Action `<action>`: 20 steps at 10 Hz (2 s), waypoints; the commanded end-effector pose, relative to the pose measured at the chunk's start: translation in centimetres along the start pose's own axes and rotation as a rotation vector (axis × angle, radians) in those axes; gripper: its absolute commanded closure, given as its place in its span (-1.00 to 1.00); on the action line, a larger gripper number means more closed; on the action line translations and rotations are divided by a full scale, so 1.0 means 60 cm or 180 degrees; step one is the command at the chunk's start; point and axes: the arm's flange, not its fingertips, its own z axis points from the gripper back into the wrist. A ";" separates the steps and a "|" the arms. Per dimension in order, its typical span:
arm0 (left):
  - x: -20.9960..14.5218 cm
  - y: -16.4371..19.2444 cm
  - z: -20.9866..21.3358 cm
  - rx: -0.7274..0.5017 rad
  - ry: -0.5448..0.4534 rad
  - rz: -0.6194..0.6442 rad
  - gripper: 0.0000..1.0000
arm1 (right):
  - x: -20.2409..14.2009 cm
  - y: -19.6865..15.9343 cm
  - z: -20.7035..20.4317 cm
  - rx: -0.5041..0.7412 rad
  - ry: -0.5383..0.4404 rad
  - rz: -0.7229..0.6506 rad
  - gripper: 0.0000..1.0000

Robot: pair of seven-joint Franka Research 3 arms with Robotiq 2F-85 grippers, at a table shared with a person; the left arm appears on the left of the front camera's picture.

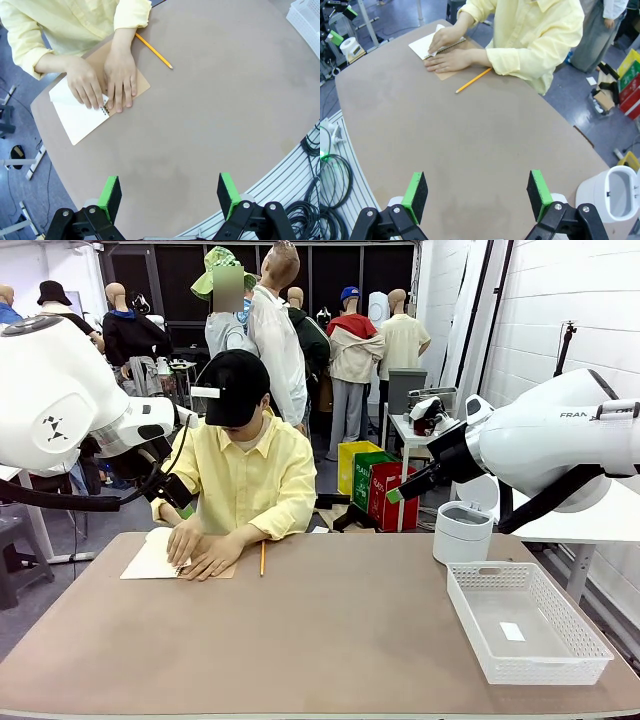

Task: Sort the paper based on its condition.
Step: If a person hands you a paper, place it in the Organizing basket , and if it's crumpled, put it in the Trash can.

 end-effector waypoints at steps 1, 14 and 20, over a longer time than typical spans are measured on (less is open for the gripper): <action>-0.001 0.001 -0.001 0.0005 -0.0028 0.0001 -1.00 | 0.000 0.001 -0.001 0.0015 0.0006 -0.0003 -1.00; -0.001 0.001 -0.001 0.0005 -0.0028 0.0001 -1.00 | 0.000 0.001 -0.001 0.0015 0.0006 -0.0003 -1.00; -0.001 0.001 -0.001 0.0005 -0.0028 0.0001 -1.00 | 0.000 0.001 -0.001 0.0015 0.0006 -0.0003 -1.00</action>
